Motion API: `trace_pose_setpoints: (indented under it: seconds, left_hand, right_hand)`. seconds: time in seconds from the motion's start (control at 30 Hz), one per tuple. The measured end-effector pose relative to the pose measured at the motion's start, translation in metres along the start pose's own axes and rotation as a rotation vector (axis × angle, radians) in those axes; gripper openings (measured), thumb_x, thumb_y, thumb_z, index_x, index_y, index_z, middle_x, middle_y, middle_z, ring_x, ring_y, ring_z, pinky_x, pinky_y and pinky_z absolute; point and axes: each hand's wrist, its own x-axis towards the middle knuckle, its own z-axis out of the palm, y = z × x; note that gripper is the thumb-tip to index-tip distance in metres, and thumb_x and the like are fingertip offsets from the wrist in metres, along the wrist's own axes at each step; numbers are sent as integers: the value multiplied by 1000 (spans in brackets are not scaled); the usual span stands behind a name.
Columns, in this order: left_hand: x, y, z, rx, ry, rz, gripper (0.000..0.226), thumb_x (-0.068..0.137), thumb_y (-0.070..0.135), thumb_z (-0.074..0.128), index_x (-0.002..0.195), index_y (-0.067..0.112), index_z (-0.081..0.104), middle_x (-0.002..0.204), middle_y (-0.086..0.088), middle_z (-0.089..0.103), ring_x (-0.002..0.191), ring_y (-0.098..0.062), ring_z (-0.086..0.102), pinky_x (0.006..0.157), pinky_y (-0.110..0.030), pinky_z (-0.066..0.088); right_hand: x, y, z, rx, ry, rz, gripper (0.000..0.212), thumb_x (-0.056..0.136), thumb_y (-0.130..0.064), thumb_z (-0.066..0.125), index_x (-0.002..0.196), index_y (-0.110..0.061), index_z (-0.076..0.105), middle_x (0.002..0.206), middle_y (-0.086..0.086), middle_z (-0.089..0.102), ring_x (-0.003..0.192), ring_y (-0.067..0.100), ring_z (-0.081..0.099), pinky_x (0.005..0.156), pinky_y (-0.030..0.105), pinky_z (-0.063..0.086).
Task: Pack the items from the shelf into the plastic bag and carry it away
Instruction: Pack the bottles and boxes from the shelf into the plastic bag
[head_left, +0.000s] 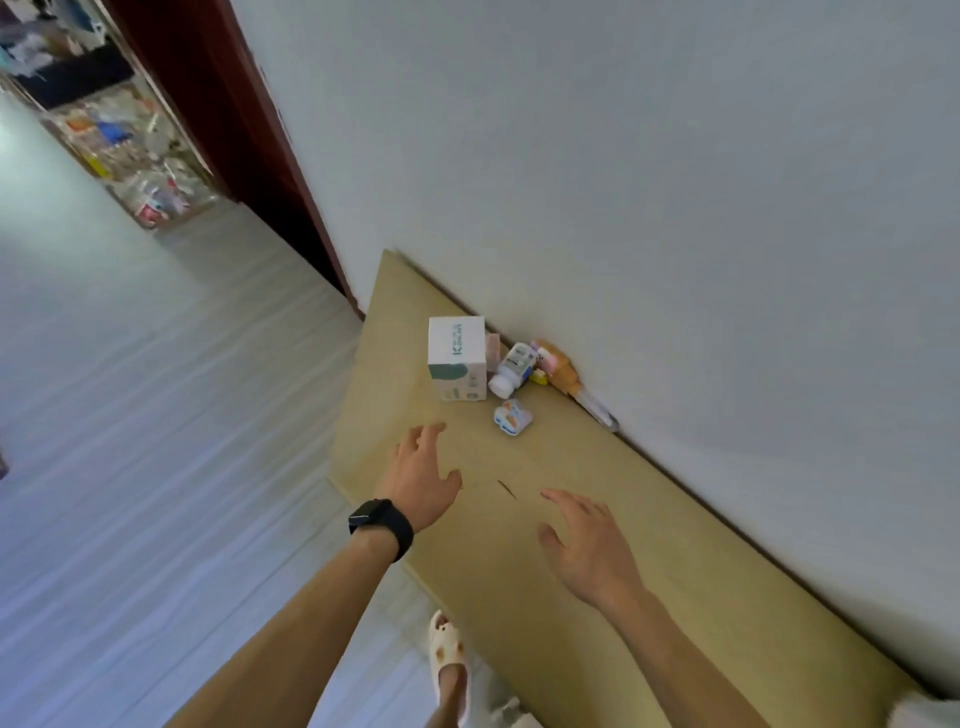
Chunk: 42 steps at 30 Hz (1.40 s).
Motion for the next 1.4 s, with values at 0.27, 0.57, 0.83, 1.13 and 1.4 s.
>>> trace_pose_setpoints:
  seconds: [0.27,0.57,0.83,1.13,1.4]
  left_hand:
    - [133,18,-49,325,91,293,104,73,42,72,153,39,6,163,-7,-2,147,-35,8,118,-53,16]
    - [151,33,-36,402,106,386,85,74,45,67,147,29,28,134,-12,39,118,-35,42,95,-43,39]
    - [94,3,-31,342,91,138,100,74,47,71,150,34,7,122,-9,42,105,-29,44,77,-39,47]
    - [-13,-19,12,297,24,97,101,74,50,70,150,36,4,124,-7,44,104,-27,43,79,-37,46]
    - [-92,1,60,150,25,1,98,72,58,66,150,34,11,120,-6,48,105,-29,48,89,-40,45]
  right_hand:
    - [142,-29,13,-250,-197,32,67,92,-28,49,152,-40,22,162,7,12,139,38,28,107,47,37]
    - [151,-18,34,-278,-140,79,55,92,-21,48,141,-40,34,144,5,27,115,32,42,86,41,46]
    - [91,6,51,-275,-182,231,28,99,-26,45,127,-27,46,130,9,31,107,34,40,69,37,41]
    - [8,52,70,-46,-132,435,47,87,-42,52,120,-11,44,109,8,54,99,35,60,76,35,44]
    - [-105,75,37,942,75,647,30,92,-31,62,116,-17,49,102,13,66,70,28,71,76,43,60]
